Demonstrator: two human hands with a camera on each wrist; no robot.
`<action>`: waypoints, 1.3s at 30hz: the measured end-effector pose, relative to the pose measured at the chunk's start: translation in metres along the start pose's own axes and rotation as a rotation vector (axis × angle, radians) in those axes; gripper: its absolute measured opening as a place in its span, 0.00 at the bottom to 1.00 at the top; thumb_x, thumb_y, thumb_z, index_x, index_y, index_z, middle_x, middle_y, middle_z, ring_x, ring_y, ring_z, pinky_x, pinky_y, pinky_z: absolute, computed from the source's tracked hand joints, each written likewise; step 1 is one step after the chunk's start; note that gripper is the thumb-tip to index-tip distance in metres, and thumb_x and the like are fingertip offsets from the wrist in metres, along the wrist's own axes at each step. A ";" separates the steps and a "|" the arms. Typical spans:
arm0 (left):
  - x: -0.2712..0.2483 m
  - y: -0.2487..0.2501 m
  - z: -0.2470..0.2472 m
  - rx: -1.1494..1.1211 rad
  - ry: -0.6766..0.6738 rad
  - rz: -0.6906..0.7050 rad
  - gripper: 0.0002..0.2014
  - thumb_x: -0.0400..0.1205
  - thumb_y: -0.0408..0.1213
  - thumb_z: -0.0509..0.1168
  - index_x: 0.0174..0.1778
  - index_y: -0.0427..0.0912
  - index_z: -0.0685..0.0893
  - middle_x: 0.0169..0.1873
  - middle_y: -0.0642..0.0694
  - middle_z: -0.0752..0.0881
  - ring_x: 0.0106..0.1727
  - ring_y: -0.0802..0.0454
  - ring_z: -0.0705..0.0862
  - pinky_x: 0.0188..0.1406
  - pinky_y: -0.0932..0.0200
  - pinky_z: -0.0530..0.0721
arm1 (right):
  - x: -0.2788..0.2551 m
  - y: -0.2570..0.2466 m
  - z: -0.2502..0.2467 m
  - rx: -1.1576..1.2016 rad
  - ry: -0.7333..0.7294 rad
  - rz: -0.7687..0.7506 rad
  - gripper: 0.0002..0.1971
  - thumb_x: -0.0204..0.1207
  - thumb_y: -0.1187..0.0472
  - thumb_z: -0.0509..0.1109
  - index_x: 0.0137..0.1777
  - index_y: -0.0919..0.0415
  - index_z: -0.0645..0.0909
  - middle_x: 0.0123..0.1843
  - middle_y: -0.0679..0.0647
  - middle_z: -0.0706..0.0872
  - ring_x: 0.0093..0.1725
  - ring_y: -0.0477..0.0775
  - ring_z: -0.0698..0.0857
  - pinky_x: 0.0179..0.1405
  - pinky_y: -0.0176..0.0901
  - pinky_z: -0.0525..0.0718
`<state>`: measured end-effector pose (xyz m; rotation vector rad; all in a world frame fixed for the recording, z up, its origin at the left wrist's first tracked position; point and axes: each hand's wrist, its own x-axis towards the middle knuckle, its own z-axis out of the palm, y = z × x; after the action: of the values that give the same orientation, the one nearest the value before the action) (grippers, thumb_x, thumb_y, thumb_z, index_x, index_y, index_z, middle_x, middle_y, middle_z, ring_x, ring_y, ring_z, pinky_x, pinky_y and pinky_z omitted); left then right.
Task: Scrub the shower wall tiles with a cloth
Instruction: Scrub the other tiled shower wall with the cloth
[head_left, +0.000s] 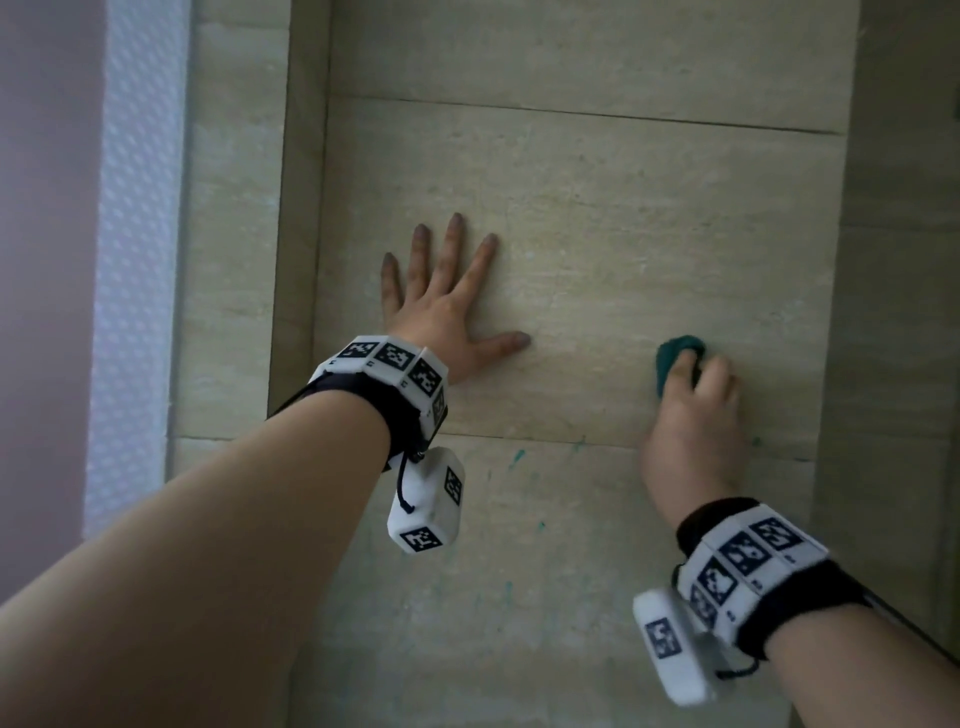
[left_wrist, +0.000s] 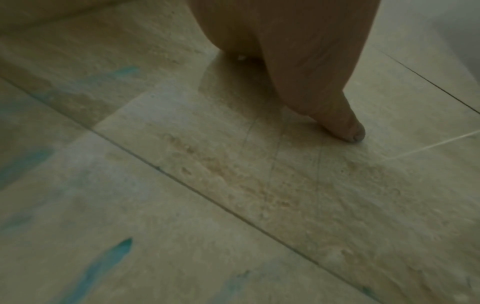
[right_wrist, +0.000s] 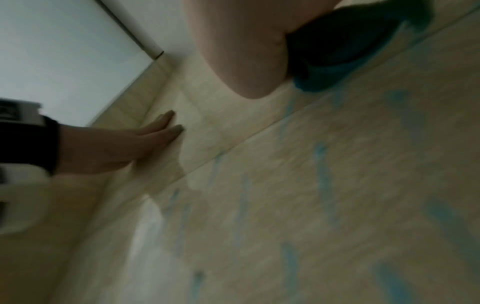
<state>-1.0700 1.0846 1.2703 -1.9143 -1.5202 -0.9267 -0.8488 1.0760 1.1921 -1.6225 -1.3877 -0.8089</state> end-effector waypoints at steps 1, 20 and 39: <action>0.000 0.000 0.001 0.003 0.004 -0.001 0.49 0.75 0.73 0.56 0.80 0.63 0.30 0.79 0.55 0.23 0.78 0.48 0.21 0.77 0.40 0.24 | -0.007 -0.011 0.002 0.017 0.002 -0.048 0.31 0.67 0.77 0.69 0.73 0.74 0.70 0.61 0.71 0.75 0.52 0.70 0.77 0.43 0.58 0.80; -0.002 0.003 -0.001 0.008 0.016 -0.001 0.49 0.75 0.73 0.57 0.82 0.62 0.32 0.80 0.54 0.25 0.80 0.46 0.24 0.77 0.40 0.25 | -0.072 -0.023 0.026 -0.063 -0.002 -0.644 0.34 0.45 0.74 0.82 0.57 0.73 0.85 0.46 0.67 0.84 0.34 0.66 0.82 0.27 0.51 0.82; -0.001 0.001 0.002 0.015 0.014 -0.002 0.49 0.74 0.75 0.54 0.80 0.63 0.30 0.79 0.55 0.23 0.79 0.47 0.22 0.76 0.40 0.23 | -0.008 0.039 -0.010 -0.090 -0.042 -0.265 0.36 0.64 0.76 0.75 0.75 0.69 0.71 0.65 0.68 0.74 0.57 0.69 0.76 0.52 0.61 0.80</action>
<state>-1.0684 1.0852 1.2683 -1.8917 -1.5173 -0.9257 -0.8119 1.0619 1.1825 -1.5492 -1.6405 -1.0082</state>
